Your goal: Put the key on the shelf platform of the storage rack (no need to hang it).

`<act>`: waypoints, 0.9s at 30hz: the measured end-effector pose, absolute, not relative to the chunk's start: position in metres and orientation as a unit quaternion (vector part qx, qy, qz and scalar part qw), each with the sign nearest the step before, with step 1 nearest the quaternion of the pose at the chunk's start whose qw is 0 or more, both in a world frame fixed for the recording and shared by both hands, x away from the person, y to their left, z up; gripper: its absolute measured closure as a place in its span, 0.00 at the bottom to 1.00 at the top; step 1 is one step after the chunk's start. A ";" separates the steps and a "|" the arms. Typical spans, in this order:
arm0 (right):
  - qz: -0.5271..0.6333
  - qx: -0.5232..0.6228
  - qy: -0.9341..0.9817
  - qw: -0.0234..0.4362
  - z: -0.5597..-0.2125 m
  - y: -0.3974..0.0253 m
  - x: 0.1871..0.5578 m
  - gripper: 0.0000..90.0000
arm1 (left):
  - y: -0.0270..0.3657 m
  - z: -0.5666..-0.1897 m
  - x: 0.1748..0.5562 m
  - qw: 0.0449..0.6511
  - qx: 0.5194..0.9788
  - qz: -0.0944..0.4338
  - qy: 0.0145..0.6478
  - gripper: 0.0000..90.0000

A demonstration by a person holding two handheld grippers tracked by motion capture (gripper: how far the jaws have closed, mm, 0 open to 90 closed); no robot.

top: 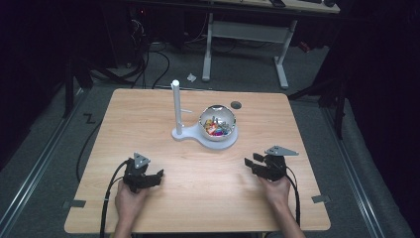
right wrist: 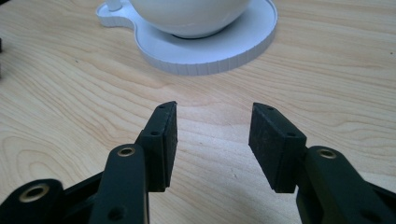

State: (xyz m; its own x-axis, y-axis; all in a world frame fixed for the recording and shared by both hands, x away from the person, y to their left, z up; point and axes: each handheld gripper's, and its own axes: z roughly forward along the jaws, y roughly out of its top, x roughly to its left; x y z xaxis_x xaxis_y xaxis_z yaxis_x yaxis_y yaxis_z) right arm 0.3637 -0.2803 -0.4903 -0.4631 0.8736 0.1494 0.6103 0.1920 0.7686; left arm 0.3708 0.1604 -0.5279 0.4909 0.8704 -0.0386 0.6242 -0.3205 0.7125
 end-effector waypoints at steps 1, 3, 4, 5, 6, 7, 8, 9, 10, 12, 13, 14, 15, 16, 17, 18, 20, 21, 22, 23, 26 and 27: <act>0.403 0.493 0.754 0.163 -0.492 -0.281 0.364 0.58 | 0.160 -0.528 0.371 0.343 0.792 0.180 0.472 0.25; 0.399 0.499 0.753 0.159 -0.494 -0.282 0.365 0.58 | 0.160 -0.528 0.371 0.343 0.792 0.180 0.472 0.25; 0.397 0.500 0.753 0.159 -0.495 -0.282 0.366 0.58 | 0.160 -0.528 0.371 0.343 0.792 0.180 0.472 0.25; 0.396 0.503 0.752 0.159 -0.497 -0.283 0.366 0.58 | 0.160 -0.528 0.371 0.343 0.792 0.179 0.472 0.25; 0.395 0.504 0.751 0.159 -0.498 -0.284 0.367 0.57 | 0.160 -0.528 0.371 0.343 0.792 0.180 0.472 0.25; 0.393 0.508 0.751 0.157 -0.499 -0.284 0.368 0.57 | 0.160 -0.528 0.371 0.343 0.792 0.180 0.472 0.25; 0.389 0.508 0.752 0.158 -0.500 -0.285 0.369 0.57 | 0.160 -0.528 0.371 0.343 0.792 0.180 0.472 0.25; 0.386 0.509 0.753 0.160 -0.502 -0.285 0.369 0.56 | 0.160 -0.528 0.371 0.343 0.792 0.179 0.472 0.25; 0.384 0.513 0.751 0.161 -0.503 -0.285 0.370 0.56 | 0.160 -0.528 0.371 0.343 0.792 0.180 0.472 0.25; 0.380 0.516 0.751 0.162 -0.505 -0.287 0.371 0.56 | 0.160 -0.528 0.371 0.343 0.792 0.179 0.472 0.25; 0.377 0.517 0.751 0.164 -0.506 -0.287 0.371 0.56 | 0.160 -0.528 0.371 0.343 0.792 0.180 0.472 0.25; 0.375 0.517 0.751 0.166 -0.507 -0.288 0.372 0.56 | 0.160 -0.528 0.371 0.343 0.792 0.180 0.472 0.25; 0.373 0.519 0.751 0.166 -0.508 -0.288 0.372 0.56 | 0.160 -0.528 0.371 0.343 0.792 0.180 0.472 0.25; 0.373 0.521 0.750 0.165 -0.509 -0.288 0.372 0.56 | 0.160 -0.528 0.371 0.343 0.792 0.180 0.472 0.25; 0.370 0.520 0.752 0.166 -0.510 -0.289 0.372 0.56 | 0.160 -0.528 0.371 0.343 0.792 0.180 0.472 0.25; 0.367 0.520 0.753 0.169 -0.511 -0.289 0.372 0.56 | 0.160 -0.528 0.371 0.343 0.792 0.180 0.472 0.25; 0.362 0.522 0.754 0.168 -0.512 -0.288 0.372 0.56 | 0.160 -0.528 0.371 0.343 0.792 0.180 0.472 0.25; 0.361 0.523 0.754 0.169 -0.512 -0.288 0.372 0.55 | 0.160 -0.528 0.371 0.343 0.792 0.180 0.472 0.25; 0.359 0.523 0.754 0.170 -0.513 -0.288 0.373 0.55 | 0.160 -0.528 0.371 0.343 0.792 0.180 0.472 0.25; 0.358 0.522 0.755 0.172 -0.513 -0.288 0.373 0.55 | 0.160 -0.528 0.371 0.343 0.792 0.180 0.472 0.25; 0.349 0.520 0.759 0.181 -0.514 -0.287 0.373 0.55 | 0.160 -0.528 0.371 0.343 0.792 0.179 0.472 0.25; 0.345 0.519 0.760 0.185 -0.514 -0.286 0.373 0.55 | 0.160 -0.528 0.371 0.343 0.792 0.180 0.472 0.25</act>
